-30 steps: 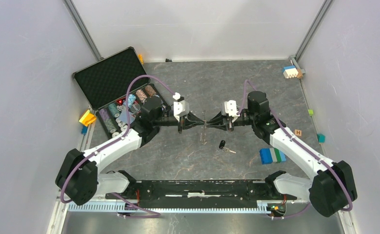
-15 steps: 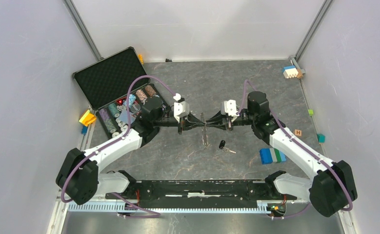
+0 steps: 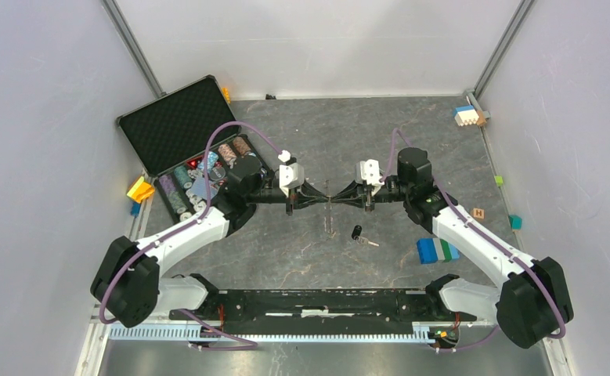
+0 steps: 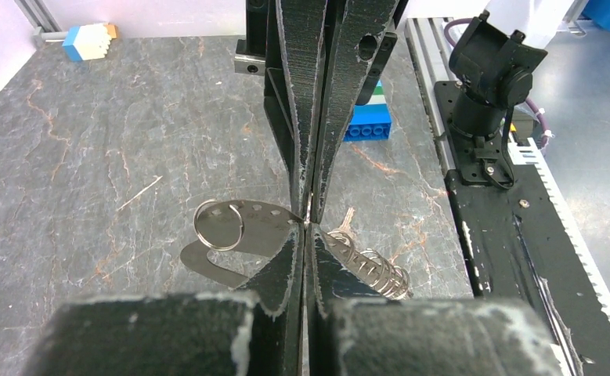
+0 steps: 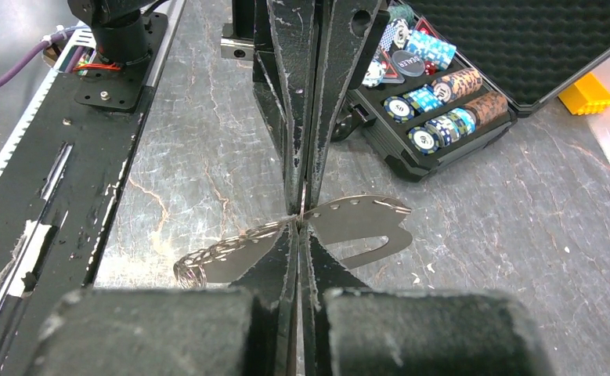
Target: Put the keys on the keyring
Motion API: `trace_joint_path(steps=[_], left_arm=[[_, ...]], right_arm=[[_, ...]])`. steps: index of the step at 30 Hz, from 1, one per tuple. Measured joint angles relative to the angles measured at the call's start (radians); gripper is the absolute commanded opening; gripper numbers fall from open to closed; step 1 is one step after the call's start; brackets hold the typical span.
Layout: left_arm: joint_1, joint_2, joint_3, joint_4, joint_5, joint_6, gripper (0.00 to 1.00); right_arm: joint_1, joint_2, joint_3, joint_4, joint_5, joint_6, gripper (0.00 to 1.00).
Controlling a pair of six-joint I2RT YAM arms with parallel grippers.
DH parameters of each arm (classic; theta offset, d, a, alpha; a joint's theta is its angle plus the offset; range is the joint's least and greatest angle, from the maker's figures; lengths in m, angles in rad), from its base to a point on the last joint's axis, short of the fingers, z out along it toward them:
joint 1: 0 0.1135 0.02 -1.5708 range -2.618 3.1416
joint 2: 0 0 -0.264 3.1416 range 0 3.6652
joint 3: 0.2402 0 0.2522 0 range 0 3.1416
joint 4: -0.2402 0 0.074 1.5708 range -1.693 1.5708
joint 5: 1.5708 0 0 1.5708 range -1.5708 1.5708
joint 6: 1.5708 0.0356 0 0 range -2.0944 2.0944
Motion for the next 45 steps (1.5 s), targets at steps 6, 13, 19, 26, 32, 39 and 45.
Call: trace_joint_path(steps=[6, 13, 19, 26, 32, 39, 45], left_arm=[[0.0, 0.008, 0.0, -0.001, -0.013, 0.005, 0.24], [0.0, 0.008, 0.012, -0.109, -0.017, 0.089, 0.38], [0.0, 0.008, 0.107, -0.294, -0.019, 0.198, 0.39], [-0.002, 0.037, 0.201, -0.408, -0.019, 0.281, 0.39], [-0.012, 0.107, 0.279, -0.554, -0.019, 0.397, 0.38], [-0.023, 0.154, 0.354, -0.682, -0.015, 0.496, 0.34], [-0.043, 0.159, 0.371, -0.725, -0.014, 0.532, 0.29]], right_arm=[[0.0, 0.0, 0.002, -0.026, 0.03, -0.01, 0.0], [0.002, 0.0, 0.048, -0.151, 0.092, -0.091, 0.0], [0.002, 0.0, 0.08, -0.259, 0.137, -0.152, 0.0], [0.007, 0.007, 0.096, -0.343, 0.166, -0.192, 0.0], [0.014, 0.007, 0.097, -0.366, 0.173, -0.201, 0.0], [0.019, 0.014, 0.097, -0.369, 0.174, -0.204, 0.0], [0.021, 0.023, 0.097, -0.369, 0.174, -0.202, 0.0]])
